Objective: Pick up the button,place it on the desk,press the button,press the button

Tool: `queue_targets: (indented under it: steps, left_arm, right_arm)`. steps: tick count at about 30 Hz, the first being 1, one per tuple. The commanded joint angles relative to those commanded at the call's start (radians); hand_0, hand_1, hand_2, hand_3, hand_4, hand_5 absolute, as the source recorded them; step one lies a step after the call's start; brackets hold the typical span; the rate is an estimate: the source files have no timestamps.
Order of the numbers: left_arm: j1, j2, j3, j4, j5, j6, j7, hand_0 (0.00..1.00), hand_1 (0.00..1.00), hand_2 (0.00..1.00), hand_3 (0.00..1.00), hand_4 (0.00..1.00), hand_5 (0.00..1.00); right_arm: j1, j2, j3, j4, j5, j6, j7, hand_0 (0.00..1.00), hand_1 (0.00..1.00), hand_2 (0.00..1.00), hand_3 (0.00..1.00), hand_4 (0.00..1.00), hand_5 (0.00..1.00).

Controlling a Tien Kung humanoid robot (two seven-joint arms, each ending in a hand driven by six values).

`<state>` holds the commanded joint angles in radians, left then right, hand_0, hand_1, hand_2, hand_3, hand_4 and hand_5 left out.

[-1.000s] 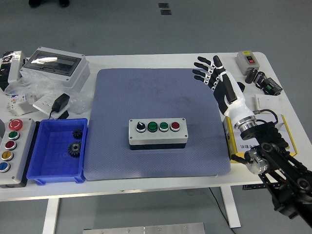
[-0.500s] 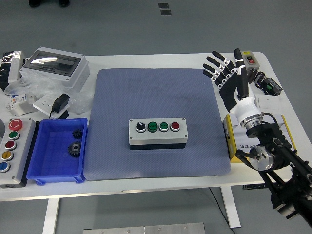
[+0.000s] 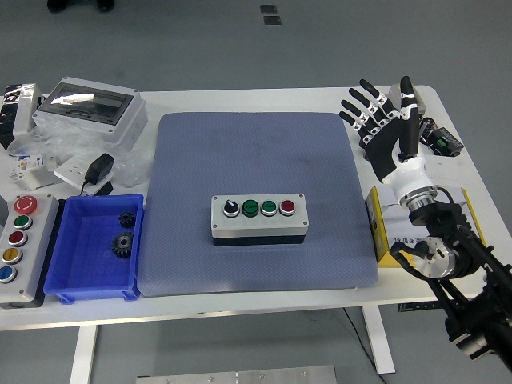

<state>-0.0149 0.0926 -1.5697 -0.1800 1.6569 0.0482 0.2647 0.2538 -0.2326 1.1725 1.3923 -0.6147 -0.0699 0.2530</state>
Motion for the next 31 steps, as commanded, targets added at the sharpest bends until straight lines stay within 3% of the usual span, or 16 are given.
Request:
queue_targets:
  steps: [13,31]
  left_arm:
    - [-0.003,0.003,0.01,0.0,-0.014,-0.005,-0.005,0.615,0.608,0.544,0.605,0.608,0.212]
    - [-0.009,0.008,0.019,0.0,-0.045,-0.005,-0.01,0.616,0.609,0.544,0.606,0.612,0.213]
  right_arm:
    - [-0.004,-0.018,0.003,0.048,-0.147,-0.054,-0.028,0.794,0.765,0.792,0.794,0.918,0.998]
    - [-0.015,-0.036,0.03,0.039,-0.163,-0.057,-0.061,0.833,0.786,0.811,0.816,0.925,0.998]
